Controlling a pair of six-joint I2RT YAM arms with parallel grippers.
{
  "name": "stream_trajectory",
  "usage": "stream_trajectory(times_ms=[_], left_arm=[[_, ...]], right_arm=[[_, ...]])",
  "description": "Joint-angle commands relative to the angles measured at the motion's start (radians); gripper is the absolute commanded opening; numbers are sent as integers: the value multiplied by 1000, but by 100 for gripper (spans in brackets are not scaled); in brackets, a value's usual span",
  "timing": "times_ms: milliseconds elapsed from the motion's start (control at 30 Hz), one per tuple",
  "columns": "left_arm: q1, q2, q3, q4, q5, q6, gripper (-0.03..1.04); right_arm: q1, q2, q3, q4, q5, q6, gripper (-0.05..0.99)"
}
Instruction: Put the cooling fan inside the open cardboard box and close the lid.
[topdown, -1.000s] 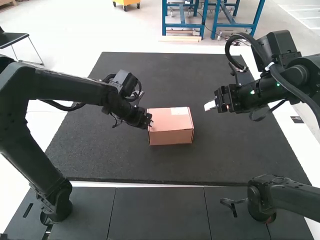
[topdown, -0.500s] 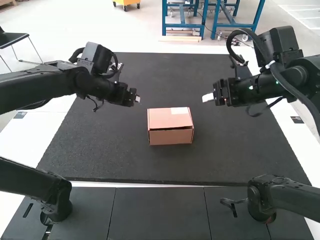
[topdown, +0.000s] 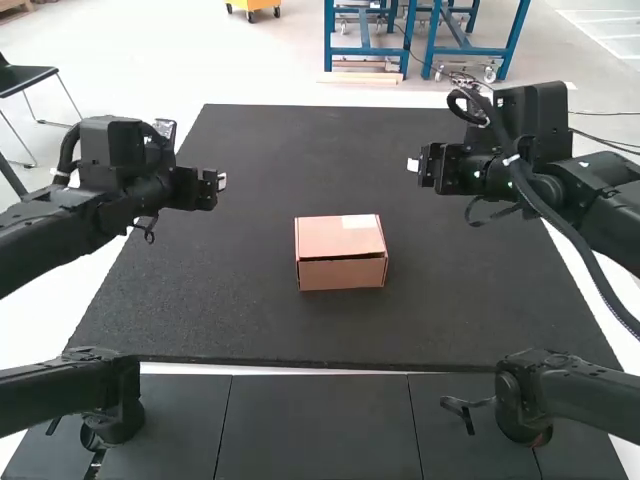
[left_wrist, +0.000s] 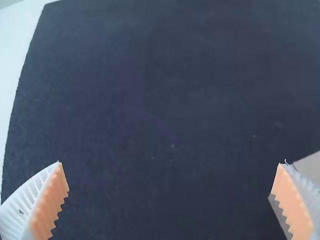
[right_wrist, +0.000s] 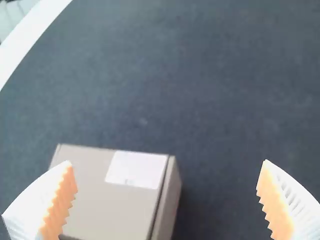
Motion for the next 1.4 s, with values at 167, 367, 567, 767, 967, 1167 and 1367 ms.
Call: stream_trajectory(times_ms=[167,367,567,767,967,1167,1367], left_arm=[[41,-229,-224,227,12,32,96],[41,-396,-397,342,23,31,96],[40,-548,-452,410,49,35,96],[43,-697,-549,465,75,-28,96],[41,-871,-590,404,90,-57,96],[54,-873,-593,388,153,-106,96],[81,-873,-603,351,230,-112,96]], right_arm=[[-87,-29,-122,177,74,-53,90],[-216,-111,-287,433,-30,-90,91],[-320,-136,-434,617,-99,-80,91],[-297,-253,-570,712,-95,-70,91],[-290,-389,-679,711,-87,-74,91],[-274,-546,-753,678,-95,-93,91],[-265,-742,-799,619,-95,-93,91]])
